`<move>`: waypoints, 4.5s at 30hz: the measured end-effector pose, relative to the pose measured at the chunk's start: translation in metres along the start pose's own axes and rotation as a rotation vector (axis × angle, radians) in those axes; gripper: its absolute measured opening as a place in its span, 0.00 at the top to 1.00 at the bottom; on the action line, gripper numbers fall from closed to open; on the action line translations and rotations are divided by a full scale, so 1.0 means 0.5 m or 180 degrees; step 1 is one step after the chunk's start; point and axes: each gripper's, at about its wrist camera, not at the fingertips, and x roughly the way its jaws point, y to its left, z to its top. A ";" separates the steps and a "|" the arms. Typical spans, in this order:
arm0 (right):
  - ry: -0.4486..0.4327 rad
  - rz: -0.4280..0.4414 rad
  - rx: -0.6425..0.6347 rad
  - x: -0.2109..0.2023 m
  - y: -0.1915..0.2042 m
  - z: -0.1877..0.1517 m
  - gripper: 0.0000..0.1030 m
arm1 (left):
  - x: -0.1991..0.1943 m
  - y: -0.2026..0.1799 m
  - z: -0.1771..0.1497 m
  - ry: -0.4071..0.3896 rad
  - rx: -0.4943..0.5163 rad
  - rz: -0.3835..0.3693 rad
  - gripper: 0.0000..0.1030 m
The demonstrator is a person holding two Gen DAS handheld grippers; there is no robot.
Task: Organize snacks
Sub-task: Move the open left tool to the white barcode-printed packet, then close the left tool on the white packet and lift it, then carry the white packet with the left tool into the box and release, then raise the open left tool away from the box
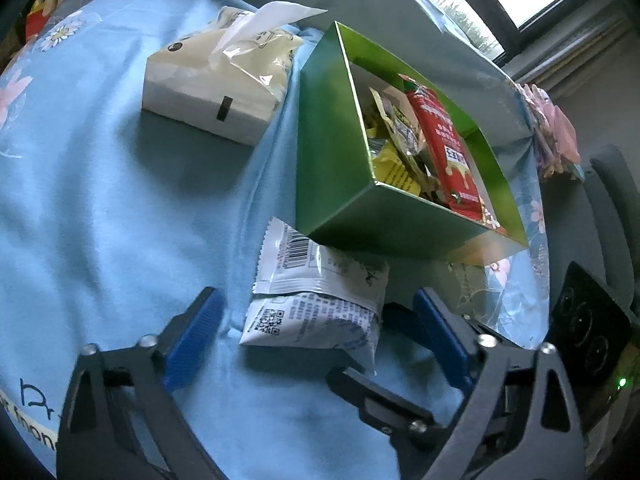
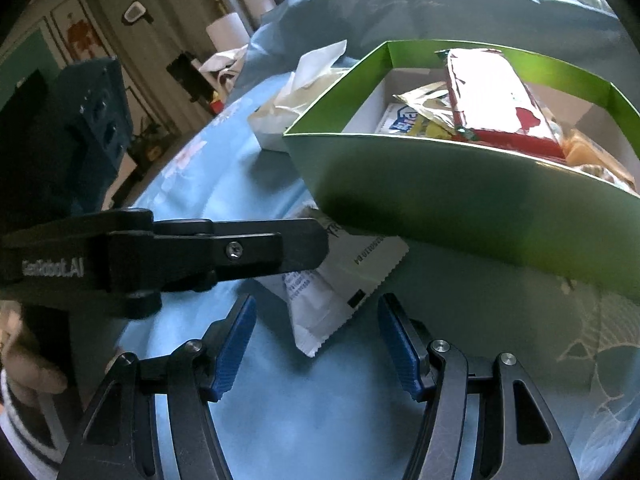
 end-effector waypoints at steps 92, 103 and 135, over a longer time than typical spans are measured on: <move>-0.0801 -0.0971 0.0124 -0.151 -0.184 0.098 0.65 | 0.113 -0.283 0.149 -0.0489 0.1051 -0.0364 0.36; -0.0767 -0.1172 0.0205 -0.181 -0.176 0.095 0.42 | 0.069 -0.270 0.152 -0.0653 0.0973 -0.0024 0.08; -0.0767 -0.1293 0.0316 -0.329 -0.073 0.078 0.25 | -0.171 -0.258 0.038 -0.0950 0.0785 0.0434 0.00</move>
